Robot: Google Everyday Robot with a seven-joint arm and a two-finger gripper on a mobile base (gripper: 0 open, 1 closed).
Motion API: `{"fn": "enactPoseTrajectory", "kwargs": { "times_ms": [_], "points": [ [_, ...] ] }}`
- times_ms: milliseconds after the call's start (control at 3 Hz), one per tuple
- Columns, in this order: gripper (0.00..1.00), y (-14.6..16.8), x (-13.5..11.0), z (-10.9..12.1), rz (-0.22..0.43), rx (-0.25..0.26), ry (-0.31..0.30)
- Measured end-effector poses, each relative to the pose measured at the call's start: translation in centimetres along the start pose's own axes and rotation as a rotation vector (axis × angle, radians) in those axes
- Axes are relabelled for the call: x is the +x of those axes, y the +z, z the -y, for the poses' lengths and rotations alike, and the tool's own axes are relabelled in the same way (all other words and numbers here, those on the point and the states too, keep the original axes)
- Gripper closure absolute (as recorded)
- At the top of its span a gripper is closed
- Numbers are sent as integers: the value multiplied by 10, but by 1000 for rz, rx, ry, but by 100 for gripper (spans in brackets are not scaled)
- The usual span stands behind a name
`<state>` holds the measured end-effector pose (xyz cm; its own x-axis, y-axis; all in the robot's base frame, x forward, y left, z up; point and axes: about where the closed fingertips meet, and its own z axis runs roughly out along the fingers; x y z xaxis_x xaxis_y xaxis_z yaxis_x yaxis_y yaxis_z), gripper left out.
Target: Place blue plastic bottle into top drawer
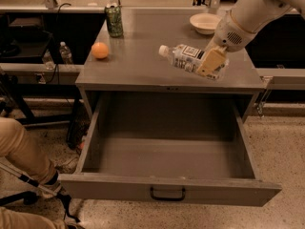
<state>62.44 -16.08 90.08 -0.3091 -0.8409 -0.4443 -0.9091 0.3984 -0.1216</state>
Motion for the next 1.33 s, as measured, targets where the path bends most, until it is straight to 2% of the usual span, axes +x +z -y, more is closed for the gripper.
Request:
{"fn": "enactPoseTrajectory", "kwargs": {
  "times_ms": [333, 667, 1000, 1333],
  "points": [
    [100, 1, -1, -2, -2, -4, -3],
    [100, 0, -7, -23, 2, -26, -75],
    [100, 3, 1, -75, 17, -98, -158],
    [100, 23, 20, -108, 29, -163, -170]
  ]
}}
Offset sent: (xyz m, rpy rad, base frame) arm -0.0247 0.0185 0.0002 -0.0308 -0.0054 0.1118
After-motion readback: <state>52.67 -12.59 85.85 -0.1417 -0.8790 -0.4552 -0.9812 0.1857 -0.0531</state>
